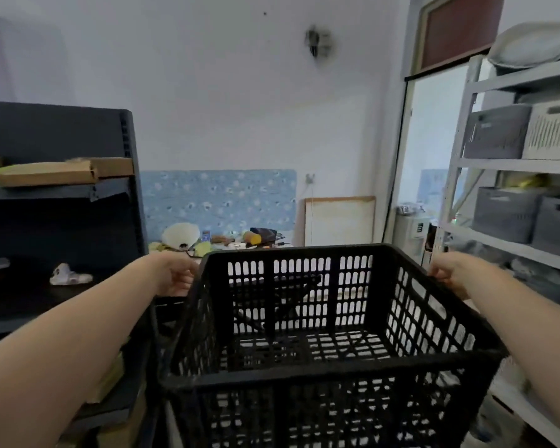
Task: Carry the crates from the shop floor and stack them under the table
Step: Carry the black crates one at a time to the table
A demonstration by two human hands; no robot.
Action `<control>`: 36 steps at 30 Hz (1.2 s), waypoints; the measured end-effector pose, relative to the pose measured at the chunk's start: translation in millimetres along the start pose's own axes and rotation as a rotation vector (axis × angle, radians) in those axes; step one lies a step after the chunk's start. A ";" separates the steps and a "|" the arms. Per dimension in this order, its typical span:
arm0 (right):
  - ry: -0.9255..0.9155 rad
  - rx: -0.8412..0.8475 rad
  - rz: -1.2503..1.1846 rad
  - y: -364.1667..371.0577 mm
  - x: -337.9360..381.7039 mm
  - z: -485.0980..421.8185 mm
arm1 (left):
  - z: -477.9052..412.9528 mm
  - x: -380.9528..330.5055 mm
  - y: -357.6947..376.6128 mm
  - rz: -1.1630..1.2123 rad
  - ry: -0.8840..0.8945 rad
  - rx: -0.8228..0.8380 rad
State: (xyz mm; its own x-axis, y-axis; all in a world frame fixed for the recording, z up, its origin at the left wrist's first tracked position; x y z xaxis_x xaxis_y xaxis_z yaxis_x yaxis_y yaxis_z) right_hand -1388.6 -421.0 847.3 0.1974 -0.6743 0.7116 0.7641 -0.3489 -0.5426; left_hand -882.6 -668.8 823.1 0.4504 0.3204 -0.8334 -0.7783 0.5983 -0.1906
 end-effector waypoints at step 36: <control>0.408 0.440 -0.080 235.1 87.9 -811.9 | -762.6 57.9 -30.2 0.462 -0.366 -0.334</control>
State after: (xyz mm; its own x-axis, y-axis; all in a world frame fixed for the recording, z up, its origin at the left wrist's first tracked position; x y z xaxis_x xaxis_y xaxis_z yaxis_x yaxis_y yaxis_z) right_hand -1690.3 -1090.7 419.8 -0.0566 -0.8827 0.4666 0.9662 -0.1661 -0.1970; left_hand -1166.7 -1228.4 385.0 0.1119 0.7517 -0.6500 -0.9935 0.0995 -0.0559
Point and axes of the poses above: each hand's wrist, its own z-axis away from the middle knuckle, its own y-axis out of the palm, x = y × z, the point moved 9 cm from there along -z, towards the middle knuckle, and after that the axes turned 14 degrees about x, right-handed, at the moved point
